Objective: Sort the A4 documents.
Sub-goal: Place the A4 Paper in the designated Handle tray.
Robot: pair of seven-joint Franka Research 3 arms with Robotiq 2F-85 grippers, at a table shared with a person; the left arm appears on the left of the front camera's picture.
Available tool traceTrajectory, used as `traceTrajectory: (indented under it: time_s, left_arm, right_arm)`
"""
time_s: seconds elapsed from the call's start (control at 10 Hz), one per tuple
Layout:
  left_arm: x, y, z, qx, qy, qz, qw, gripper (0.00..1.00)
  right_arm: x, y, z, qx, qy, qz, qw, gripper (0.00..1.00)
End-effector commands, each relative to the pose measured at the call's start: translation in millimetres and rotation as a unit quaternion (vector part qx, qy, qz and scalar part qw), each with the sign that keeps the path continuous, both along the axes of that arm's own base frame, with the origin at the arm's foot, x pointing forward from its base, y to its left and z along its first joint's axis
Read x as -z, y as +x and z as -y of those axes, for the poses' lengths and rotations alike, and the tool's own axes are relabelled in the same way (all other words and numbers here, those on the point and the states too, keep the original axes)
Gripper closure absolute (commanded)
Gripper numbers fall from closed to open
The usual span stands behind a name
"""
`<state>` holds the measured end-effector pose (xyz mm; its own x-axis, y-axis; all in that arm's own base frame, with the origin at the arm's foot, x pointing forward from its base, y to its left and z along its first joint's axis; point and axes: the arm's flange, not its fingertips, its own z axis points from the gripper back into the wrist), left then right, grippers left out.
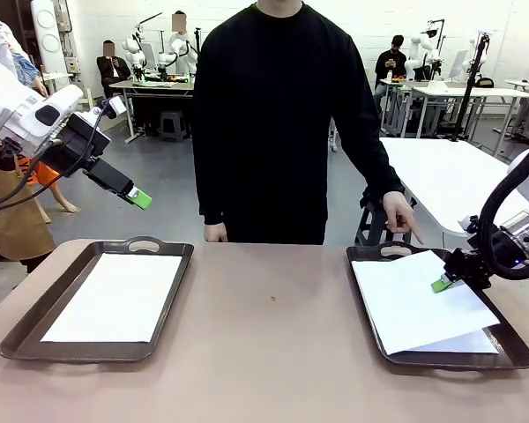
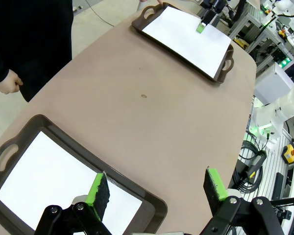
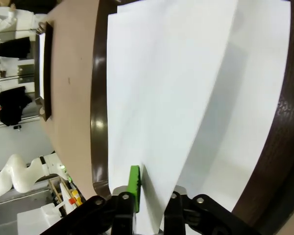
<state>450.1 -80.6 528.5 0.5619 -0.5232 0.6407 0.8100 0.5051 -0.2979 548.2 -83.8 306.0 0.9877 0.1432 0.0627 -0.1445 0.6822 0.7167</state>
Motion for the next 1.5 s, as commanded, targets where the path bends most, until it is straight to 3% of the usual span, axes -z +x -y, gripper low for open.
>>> traceTrajectory:
  time_s: [0.0, 0.5, 0.7, 0.9, 1.1, 1.2, 1.4]
  left_arm:
    - [-0.4, -0.6, -1.0, 0.002, -0.004, 0.000, 1.000, 0.00]
    - [-0.4, -0.6, -1.0, 0.002, -0.004, 0.000, 1.000, 0.00]
    - [-0.4, -0.6, -1.0, 0.002, -0.004, 0.000, 1.000, 0.00]
    - [-0.4, -0.6, -1.0, 0.002, -0.004, 0.000, 1.000, 0.00]
    - [-0.4, -0.6, -1.0, 0.002, -0.004, 0.000, 1.000, 0.00]
    - [-0.4, -0.6, -1.0, 0.002, -0.004, 0.000, 1.000, 0.00]
    - [-0.4, -0.6, -1.0, 0.002, -0.004, 0.000, 1.000, 0.00]
  right_arm:
    - [-4.2, -1.9, -3.1, 0.012, -0.018, 0.007, 1.000, 0.61]
    - [-10.9, -4.2, 3.0, 0.038, -0.126, 0.018, 0.991, 0.11]
    - [-14.4, -6.3, 2.0, 0.045, -0.161, 0.017, 0.986, 0.00]
    - [-21.9, -8.4, 1.3, 0.060, -0.194, 0.032, 0.979, 0.00]
    - [-24.9, -7.6, 0.6, 0.087, -0.179, 0.037, 0.979, 0.00]
    - [-22.3, -1.5, 8.7, 0.051, -0.174, 0.039, 0.983, 0.00]
    - [-22.3, -1.5, 8.7, 0.051, -0.174, 0.039, 0.983, 0.00]
